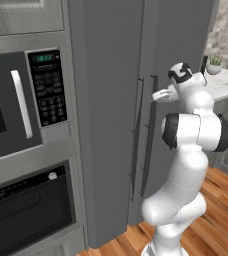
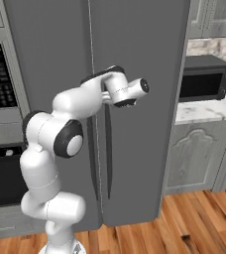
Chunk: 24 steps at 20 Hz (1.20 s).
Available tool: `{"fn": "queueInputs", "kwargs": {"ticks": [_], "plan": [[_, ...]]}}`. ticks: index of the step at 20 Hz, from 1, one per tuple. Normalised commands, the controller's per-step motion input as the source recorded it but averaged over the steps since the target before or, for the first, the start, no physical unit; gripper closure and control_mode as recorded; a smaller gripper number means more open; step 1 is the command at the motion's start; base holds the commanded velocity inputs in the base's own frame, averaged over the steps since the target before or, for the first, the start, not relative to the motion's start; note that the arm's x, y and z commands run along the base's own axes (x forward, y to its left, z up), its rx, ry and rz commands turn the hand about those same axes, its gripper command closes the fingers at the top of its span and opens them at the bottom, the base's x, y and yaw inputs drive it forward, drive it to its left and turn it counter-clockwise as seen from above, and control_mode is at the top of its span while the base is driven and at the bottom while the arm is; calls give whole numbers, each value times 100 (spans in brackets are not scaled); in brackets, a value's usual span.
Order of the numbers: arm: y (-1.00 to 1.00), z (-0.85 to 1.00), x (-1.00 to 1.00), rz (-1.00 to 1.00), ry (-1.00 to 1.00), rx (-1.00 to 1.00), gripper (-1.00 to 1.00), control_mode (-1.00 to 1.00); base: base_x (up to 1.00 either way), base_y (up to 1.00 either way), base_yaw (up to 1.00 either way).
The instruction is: Open the fridge, remove the pear, tomato, and chicken drumstick, and place them on any counter.
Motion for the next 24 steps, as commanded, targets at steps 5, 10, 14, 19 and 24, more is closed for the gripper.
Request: {"fn": "queueInputs", "kwargs": {"ticks": [5,10,14,19,24], "plan": [[50,-55,-60,-8,-32,0,100,-100,0,0,0],[-10,-8,-56,-23,-34,0,100,-100,0,0,0],[-83,0,-27,-30,-15,0,100,-100,0,0,0],[-100,4,-24,-27,-8,2,100,-100,0,0,0],[-100,20,-3,-25,0,10,100,-100,0,0,0]]}}
